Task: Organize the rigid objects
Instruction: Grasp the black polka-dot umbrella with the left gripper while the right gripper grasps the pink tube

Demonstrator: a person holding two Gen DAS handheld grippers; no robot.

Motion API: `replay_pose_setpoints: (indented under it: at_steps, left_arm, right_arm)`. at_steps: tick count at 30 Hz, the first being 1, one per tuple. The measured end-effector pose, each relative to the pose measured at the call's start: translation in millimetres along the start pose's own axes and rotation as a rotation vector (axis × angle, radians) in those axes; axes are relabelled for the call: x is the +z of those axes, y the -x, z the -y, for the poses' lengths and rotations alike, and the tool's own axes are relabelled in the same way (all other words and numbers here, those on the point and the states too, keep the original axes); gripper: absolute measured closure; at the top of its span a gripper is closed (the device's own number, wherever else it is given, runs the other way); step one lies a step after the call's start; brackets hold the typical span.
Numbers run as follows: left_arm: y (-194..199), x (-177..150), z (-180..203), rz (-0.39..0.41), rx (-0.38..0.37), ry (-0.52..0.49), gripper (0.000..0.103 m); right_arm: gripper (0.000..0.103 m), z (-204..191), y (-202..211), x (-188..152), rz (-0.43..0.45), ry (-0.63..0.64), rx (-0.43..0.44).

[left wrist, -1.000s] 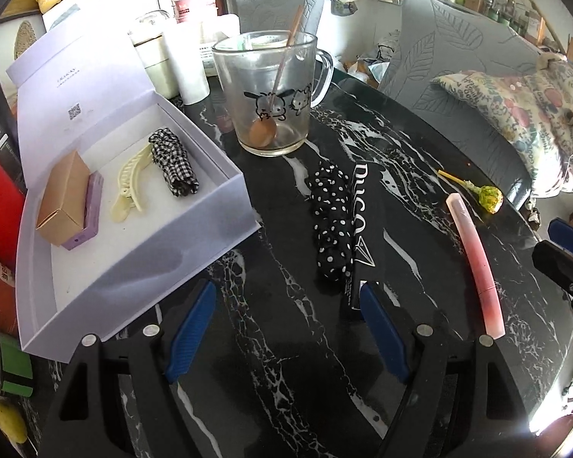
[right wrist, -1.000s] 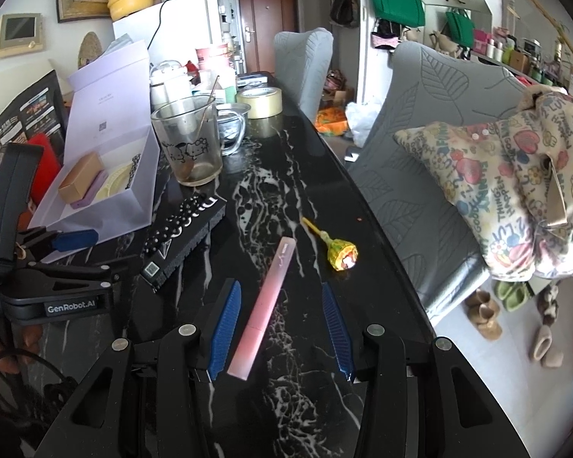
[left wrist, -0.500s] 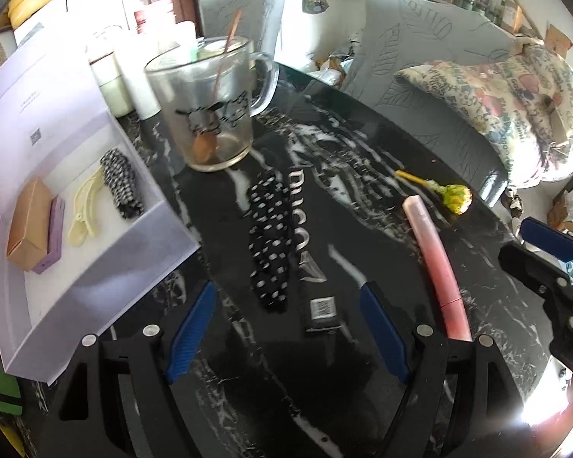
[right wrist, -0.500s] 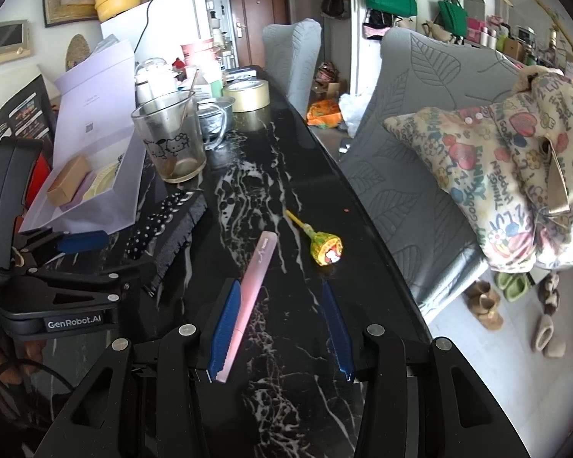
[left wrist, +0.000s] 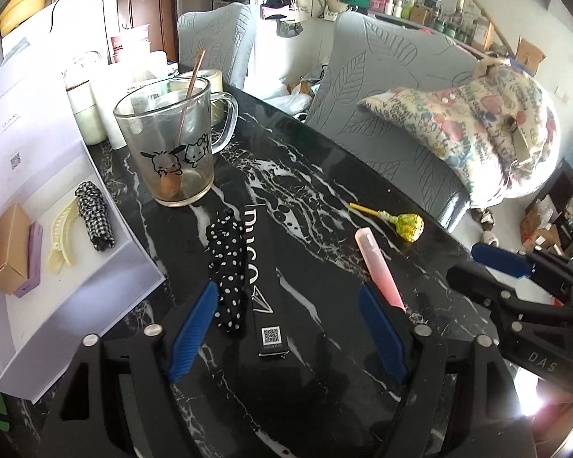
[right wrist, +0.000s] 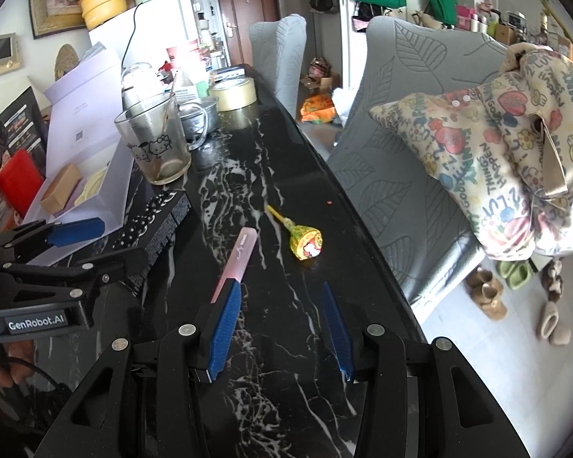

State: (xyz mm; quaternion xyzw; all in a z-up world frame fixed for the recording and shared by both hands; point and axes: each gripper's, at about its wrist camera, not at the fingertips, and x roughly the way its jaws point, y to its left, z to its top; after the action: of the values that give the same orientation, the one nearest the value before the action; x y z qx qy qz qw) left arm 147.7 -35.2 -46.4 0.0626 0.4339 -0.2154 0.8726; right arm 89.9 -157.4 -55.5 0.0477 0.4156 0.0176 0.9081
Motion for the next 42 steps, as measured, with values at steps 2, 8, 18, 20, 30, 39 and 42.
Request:
replay_pose_setpoints:
  at_steps: [2,8,18,20,30,39,42]
  left_arm:
    - [0,1,0,0.001,-0.03,0.008,0.04]
    - [-4,2,5,0.015,-0.082,-0.001,0.049]
    - [-9,12,-26,0.018,0.018,0.061,0.062]
    - [-14,11,-32,-0.009,0.019,0.083,0.066]
    - [-28,7,-43,-0.051,0.044,0.113,0.076]
    - [-51,3,-45,-0.108,0.03,0.111,0.076]
    - [-56,7,-35,-0.106,0.047,0.053,0.076]
  right_arm:
    - [0.059,1,-1,0,-0.002,-0.001,0.003]
    - [0.058,3,-5,-1,-0.011,-0.013,0.008]
    - [0.058,5,-11,-1,-0.023,-0.019,0.011]
    - [0.058,4,-13,0,-0.026,-0.019,0.017]
    - [0.058,-4,-26,2,-0.054,-0.002,0.031]
    - [0.058,-7,-35,4,-0.073,0.008,0.035]
    - [0.058,-7,-39,3,-0.083,0.008,0.032]
